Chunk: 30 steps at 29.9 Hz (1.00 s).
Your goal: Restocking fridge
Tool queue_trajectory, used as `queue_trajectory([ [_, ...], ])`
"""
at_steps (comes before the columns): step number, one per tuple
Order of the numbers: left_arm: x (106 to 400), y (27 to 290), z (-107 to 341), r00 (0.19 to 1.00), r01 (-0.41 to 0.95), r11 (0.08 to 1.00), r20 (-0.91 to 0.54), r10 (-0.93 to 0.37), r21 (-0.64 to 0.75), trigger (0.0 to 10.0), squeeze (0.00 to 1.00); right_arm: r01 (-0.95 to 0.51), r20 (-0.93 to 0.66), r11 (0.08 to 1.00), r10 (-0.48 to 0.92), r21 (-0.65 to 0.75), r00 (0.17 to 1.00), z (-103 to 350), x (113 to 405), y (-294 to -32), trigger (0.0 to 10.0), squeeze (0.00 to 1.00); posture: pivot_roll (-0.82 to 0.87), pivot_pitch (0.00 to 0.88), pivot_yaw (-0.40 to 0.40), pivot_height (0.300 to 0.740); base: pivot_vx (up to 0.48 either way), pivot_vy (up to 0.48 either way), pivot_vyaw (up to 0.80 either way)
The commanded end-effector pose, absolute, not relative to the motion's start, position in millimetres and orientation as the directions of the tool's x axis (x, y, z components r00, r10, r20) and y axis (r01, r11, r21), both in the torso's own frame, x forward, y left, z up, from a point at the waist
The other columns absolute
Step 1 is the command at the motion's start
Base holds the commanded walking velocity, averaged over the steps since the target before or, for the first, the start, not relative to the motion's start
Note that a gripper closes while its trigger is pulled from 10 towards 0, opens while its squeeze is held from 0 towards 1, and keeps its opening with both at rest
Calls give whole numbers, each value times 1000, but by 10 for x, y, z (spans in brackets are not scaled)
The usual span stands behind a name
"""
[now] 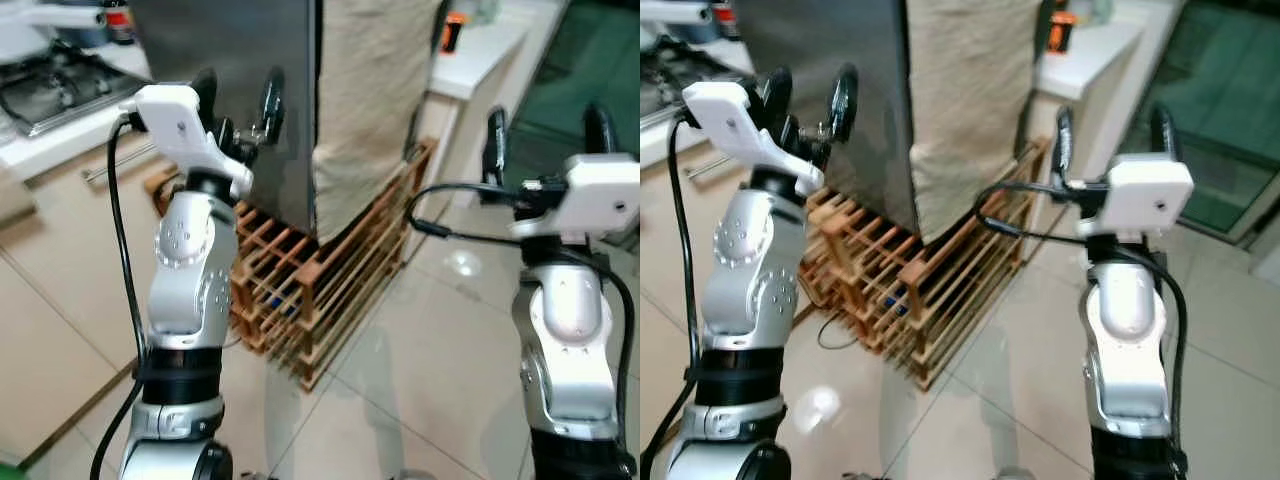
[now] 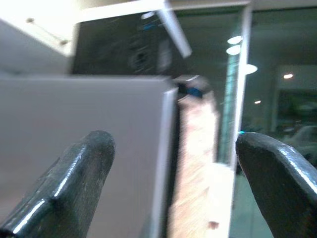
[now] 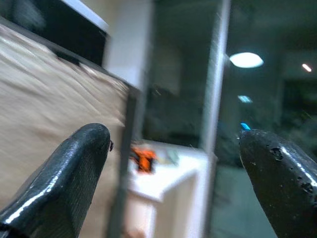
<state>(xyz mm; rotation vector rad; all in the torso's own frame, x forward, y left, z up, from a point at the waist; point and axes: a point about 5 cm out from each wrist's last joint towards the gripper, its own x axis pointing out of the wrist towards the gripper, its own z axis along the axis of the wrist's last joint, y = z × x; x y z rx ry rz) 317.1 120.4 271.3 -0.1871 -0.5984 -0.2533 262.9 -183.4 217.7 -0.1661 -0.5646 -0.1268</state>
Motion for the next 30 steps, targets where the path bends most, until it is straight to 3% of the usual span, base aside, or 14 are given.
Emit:
queue_trajectory([
  [1,3183,1156,2694,813,293,950,550,-189,-107,10000,0,185,530,975,-92,-126,843,2176,2637,-1862,10000,0,-216,56,66,727,450,0,0],
  [8,3215,1123,2672,839,279,947,521,-159,-159,10000,0,210,520,968,-109,-139,847,2187,2623,-1880,10000,0,-235,46,75,727,433,36,0],
  [9,3228,1143,2683,844,264,949,517,-141,-171,9020,0,204,517,969,-104,-140,850,2177,2623,-1868,10000,0,-237,44,78,727,334,345,0],
  [10,3228,1143,2683,844,264,949,517,-141,-171,9020,0,204,517,969,-104,-140,850,2177,2623,-1868,10000,0,-237,44,78,727,334,345,0],
  [11,3247,1168,2688,852,236,957,509,-120,-170,10000,0,194,514,971,-95,-143,853,2172,2626,-1849,10000,0,-236,43,79,727,0,454,0],
  [14,3260,1198,2689,855,208,962,511,-92,-175,10000,0,182,507,972,-83,-147,858,2157,2636,-1831,10000,0,-236,40,80,727,0,480,0],
  [19,3272,1206,2659,863,202,965,496,-93,-170,10000,0,166,480,975,-78,-145,874,2088,2656,-1805,10000,0,-215,38,83,727,0,0,0],
  [28,3361,1002,2304,918,311,929,316,-239,-200,10000,0,132,455,982,-57,-137,889,2018,2711,-1724,10000,0,-191,33,89,727,0,0,0],
  [30,3456,812,2020,915,400,884,154,-372,-242,10000,0,134,442,983,-65,-126,895,1987,2739,-1735,10000,0,-183,27,90,727,0,0,0],
])
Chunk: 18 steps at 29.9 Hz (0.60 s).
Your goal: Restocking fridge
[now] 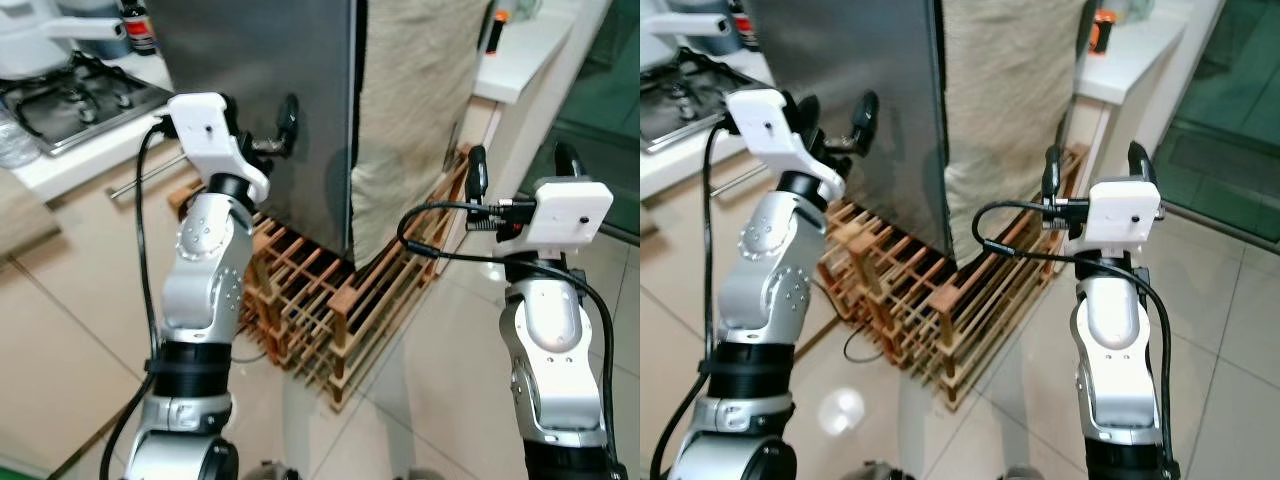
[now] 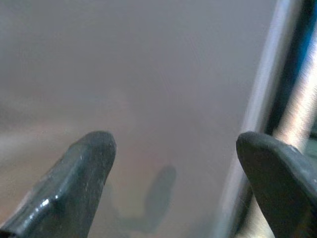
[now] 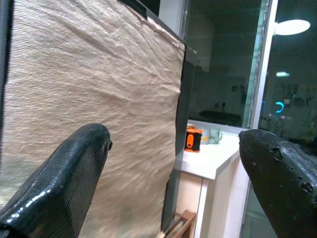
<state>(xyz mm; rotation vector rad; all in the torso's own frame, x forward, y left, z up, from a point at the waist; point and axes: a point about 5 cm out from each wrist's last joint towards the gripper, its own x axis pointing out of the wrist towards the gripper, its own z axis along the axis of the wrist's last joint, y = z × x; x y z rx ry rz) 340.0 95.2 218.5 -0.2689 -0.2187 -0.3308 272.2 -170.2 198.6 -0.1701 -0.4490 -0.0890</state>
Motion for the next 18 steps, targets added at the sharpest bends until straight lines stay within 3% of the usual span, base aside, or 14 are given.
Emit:
queue_trajectory([
  [1,3456,812,2020,915,400,884,154,-372,-242,10000,0,134,442,983,-65,-126,895,1987,2739,-1735,10000,0,-183,27,90,727,0,0,0],
  [10,3707,616,1902,911,408,867,56,-410,-287,10000,0,140,403,987,-94,-84,910,1889,2799,-1768,10000,0,-178,0,86,727,0,0,0],
  [18,3832,469,2127,892,452,841,124,-435,-297,10000,0,148,406,986,-106,-73,908,1861,2831,-1754,10000,0,-195,0,109,727,0,0,0],
])
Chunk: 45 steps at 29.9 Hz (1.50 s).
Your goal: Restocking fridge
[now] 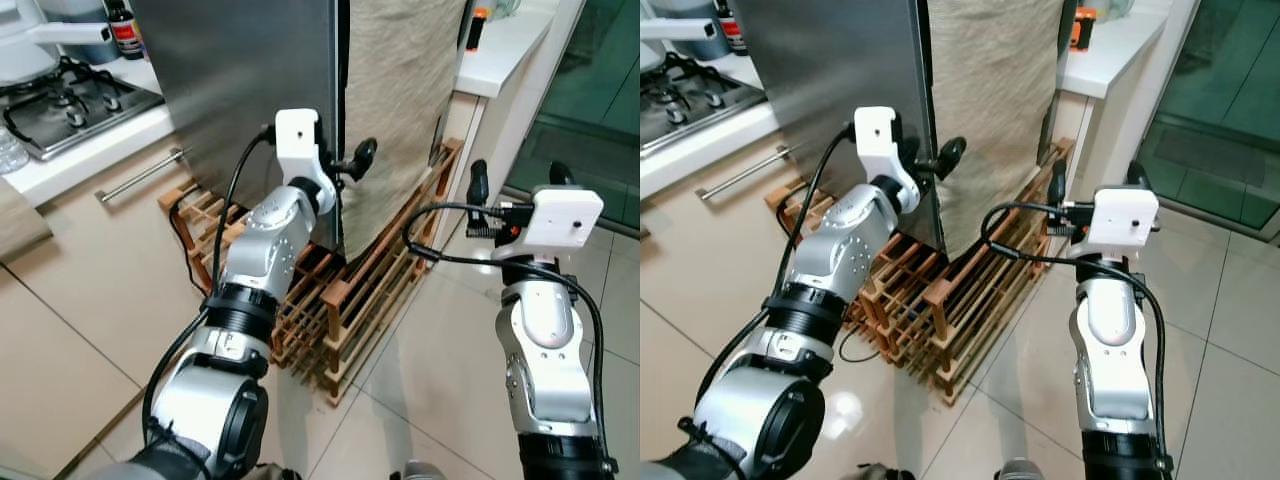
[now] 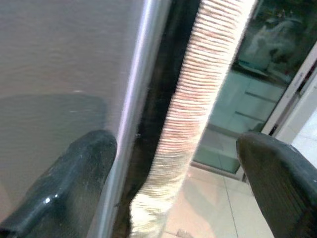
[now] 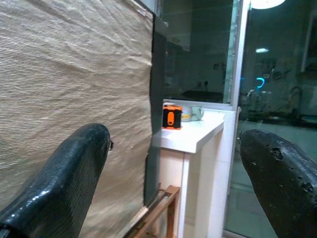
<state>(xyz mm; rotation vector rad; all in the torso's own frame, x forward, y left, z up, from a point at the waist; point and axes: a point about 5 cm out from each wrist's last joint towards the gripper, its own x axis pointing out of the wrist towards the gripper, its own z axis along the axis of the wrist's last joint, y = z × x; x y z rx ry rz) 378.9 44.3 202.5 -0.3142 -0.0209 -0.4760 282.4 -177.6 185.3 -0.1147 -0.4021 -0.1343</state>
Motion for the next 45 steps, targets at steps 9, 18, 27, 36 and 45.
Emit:
queue_trajectory([
  [9,3817,344,2417,861,503,816,242,-446,-285,10000,0,167,416,982,-115,-91,902,1879,2816,-1826,10000,0,-231,0,108,727,0,0,0],
  [18,3796,356,2481,849,514,823,282,-447,-244,10000,0,168,410,981,-114,-98,905,1852,2827,-1829,10000,0,-222,0,105,727,0,0,0],
  [27,3840,651,2311,895,445,847,166,-414,-292,10000,0,143,407,985,-92,-96,909,1853,2874,-1777,10000,0,-209,0,80,727,0,0,0],
  [36,3676,1050,2466,888,428,849,316,-333,-308,10000,0,69,366,987,-11,-145,931,1778,2897,-1723,10000,0,-197,0,39,727,0,0,0],
  [45,3623,1081,2613,870,445,851,358,-338,-279,10000,0,50,361,988,6,-145,933,1762,2923,-1695,10000,0,-189,0,40,727,0,0,0],
])
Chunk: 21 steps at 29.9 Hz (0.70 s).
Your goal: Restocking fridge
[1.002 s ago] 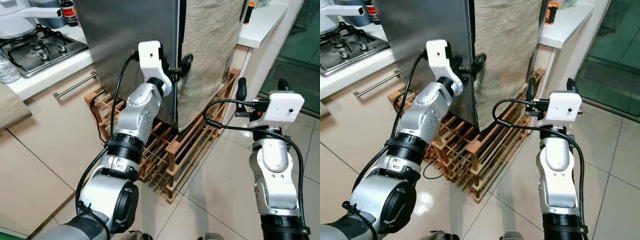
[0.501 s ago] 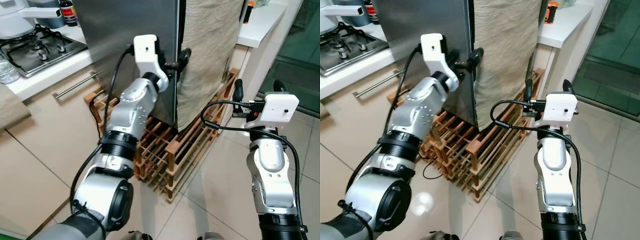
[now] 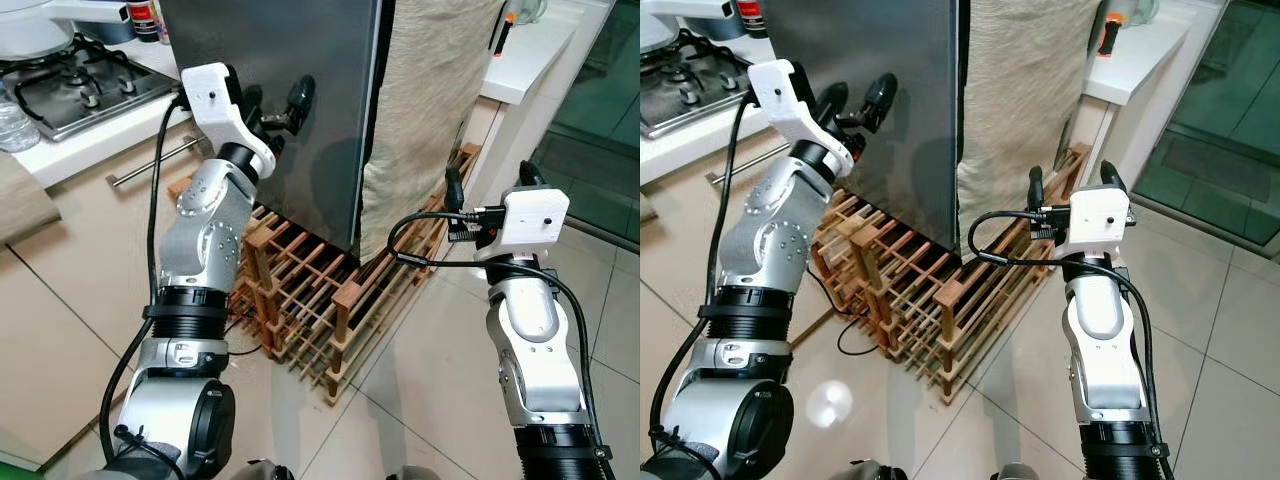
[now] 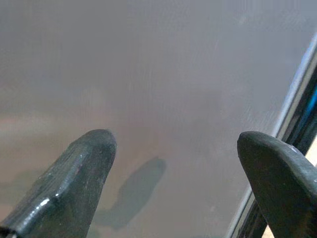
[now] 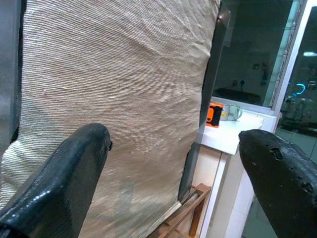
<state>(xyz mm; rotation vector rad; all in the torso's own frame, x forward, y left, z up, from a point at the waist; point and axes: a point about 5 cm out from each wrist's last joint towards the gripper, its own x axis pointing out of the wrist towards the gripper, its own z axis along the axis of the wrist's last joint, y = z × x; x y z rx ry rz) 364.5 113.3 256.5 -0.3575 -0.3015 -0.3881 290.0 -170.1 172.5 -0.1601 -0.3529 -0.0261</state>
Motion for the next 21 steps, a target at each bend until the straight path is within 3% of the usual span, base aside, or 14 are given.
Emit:
queue_trajectory([
  [1,3609,1045,2601,867,459,838,353,-351,-293,10000,0,49,362,988,7,-145,932,1763,2919,-1691,10000,0,-190,0,41,727,0,0,0],
  [7,3548,830,2543,850,509,807,325,-415,-299,10000,0,54,365,989,1,-139,931,1769,2945,-1694,10000,0,-185,0,40,727,0,0,0],
  [16,3537,831,2479,865,489,817,294,-407,-306,10000,0,41,356,989,12,-143,935,1739,2908,-1675,10000,0,-192,10,37,727,0,0,0],
  [21,3540,762,2413,864,501,780,259,-431,-375,10000,0,42,349,988,12,-147,937,1724,2882,-1686,10000,0,-198,24,36,727,0,0,0],
])
